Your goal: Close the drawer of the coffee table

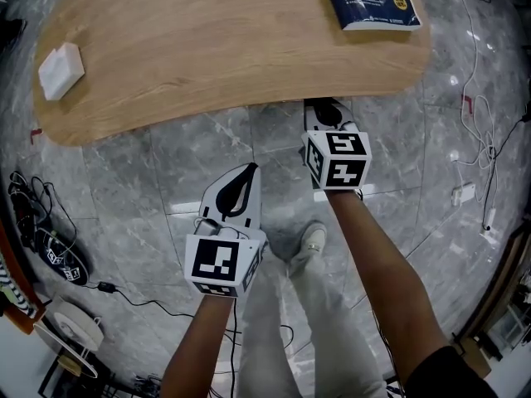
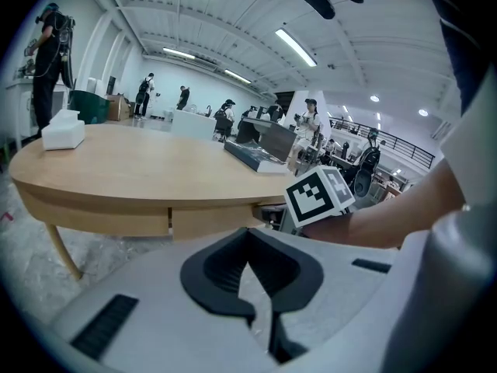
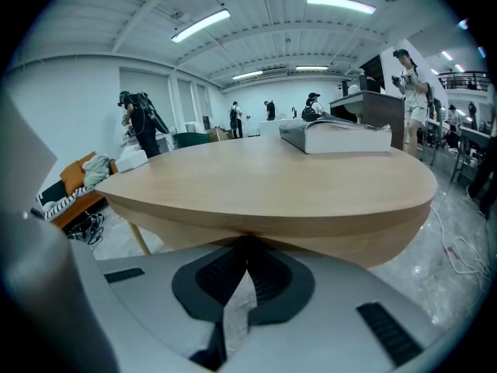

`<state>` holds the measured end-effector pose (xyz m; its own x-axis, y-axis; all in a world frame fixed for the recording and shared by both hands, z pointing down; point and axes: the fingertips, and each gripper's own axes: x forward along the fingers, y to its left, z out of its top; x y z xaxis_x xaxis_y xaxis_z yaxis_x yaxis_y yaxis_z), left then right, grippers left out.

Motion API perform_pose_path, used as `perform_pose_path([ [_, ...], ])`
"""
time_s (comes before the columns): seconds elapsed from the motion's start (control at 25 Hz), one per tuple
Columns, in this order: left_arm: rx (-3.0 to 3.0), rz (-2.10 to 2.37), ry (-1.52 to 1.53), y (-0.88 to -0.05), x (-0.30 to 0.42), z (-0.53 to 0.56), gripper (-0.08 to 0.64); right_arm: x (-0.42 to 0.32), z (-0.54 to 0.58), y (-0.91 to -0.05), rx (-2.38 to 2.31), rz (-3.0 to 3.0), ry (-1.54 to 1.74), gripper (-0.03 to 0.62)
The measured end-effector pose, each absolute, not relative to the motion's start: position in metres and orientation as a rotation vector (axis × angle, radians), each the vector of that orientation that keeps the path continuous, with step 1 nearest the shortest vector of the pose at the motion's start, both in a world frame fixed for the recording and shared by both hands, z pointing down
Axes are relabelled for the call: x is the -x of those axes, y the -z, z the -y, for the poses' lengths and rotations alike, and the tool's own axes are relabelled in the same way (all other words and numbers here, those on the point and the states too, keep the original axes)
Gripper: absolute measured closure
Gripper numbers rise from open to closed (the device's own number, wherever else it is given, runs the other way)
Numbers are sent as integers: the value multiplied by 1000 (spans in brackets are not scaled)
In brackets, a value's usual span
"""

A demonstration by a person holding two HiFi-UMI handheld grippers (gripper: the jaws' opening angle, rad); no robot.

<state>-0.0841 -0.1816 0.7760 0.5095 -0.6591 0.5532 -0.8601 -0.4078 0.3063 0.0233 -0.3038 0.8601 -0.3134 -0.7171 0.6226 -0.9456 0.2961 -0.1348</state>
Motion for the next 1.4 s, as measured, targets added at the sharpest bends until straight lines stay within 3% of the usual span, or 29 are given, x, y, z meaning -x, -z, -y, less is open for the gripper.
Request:
perform_pose_path([
  [0.8, -2206, 1234, -482, -766, 75, 173, 557, -23, 277, -846, -1450, 2134, -698, 580],
  [1.4, -2241, 1249, -464, -697, 58, 174, 557, -36, 249, -759, -1373, 2187, -645, 580],
])
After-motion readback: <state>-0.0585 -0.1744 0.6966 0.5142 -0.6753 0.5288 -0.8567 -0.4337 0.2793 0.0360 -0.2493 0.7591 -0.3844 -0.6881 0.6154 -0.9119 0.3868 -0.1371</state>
